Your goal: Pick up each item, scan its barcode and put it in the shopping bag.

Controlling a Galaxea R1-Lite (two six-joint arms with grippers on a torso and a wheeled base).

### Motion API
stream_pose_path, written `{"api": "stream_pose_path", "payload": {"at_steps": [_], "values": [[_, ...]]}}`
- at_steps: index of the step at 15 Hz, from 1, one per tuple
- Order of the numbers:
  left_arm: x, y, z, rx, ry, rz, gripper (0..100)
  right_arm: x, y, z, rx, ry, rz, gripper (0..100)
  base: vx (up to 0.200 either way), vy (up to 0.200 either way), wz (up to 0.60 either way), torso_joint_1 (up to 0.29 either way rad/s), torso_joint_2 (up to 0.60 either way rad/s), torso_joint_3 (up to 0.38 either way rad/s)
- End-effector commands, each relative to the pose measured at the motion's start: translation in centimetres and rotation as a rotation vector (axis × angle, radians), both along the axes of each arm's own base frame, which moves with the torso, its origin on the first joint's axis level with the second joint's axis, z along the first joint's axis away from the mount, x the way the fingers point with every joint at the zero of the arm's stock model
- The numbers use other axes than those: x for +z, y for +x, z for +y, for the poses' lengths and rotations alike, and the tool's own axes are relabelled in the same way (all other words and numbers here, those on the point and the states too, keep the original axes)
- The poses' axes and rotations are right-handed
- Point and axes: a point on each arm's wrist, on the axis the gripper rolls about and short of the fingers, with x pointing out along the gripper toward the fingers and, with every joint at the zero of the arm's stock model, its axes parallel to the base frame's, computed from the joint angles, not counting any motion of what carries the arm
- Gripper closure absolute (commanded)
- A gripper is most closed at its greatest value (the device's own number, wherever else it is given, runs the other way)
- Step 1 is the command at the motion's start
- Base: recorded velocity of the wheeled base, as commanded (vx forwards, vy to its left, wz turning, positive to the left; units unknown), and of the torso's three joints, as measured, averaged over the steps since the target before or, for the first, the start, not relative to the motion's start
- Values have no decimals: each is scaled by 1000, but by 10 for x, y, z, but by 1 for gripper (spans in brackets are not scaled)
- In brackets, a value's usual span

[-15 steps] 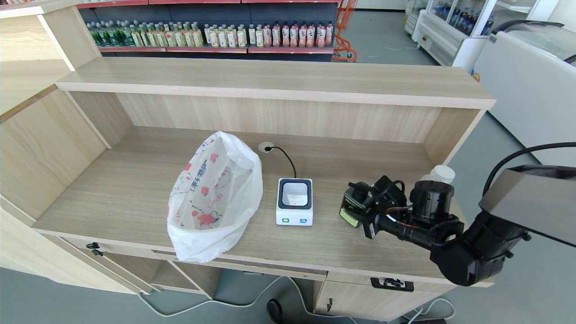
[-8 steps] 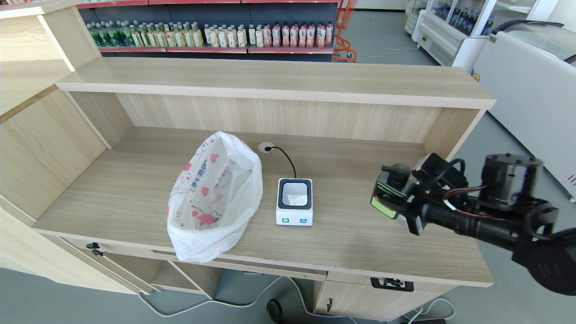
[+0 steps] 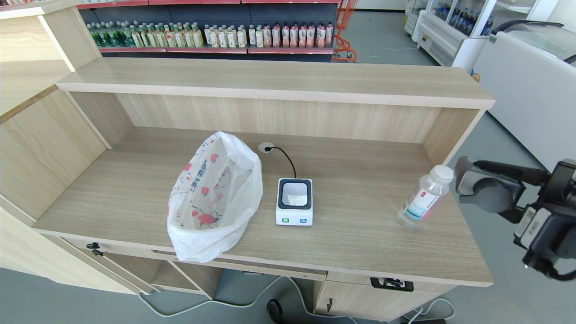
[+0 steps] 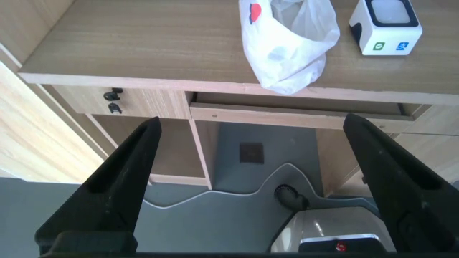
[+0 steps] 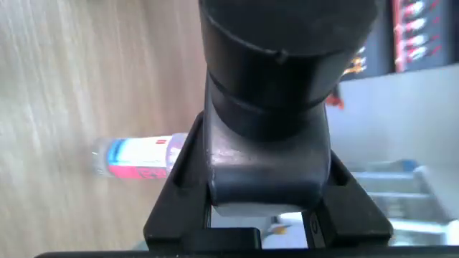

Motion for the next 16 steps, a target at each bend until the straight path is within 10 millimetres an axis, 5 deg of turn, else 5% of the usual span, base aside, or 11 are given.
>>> {"api": "stream_pose_path", "payload": {"at_steps": [1, 8, 16], "values": [[0, 0, 0, 0, 0, 0, 0, 14, -33, -3, 36, -152, -215, 100, 0, 0, 0, 0, 0, 0], [0, 0, 0, 0, 0, 0, 0, 32, -93, 26, 412, -607, -973, 100, 0, 0, 0, 0, 0, 0], [0, 0, 0, 0, 0, 0, 0, 19, -133, 10, 586, -582, -1171, 100, 0, 0, 0, 0, 0, 0]]}}
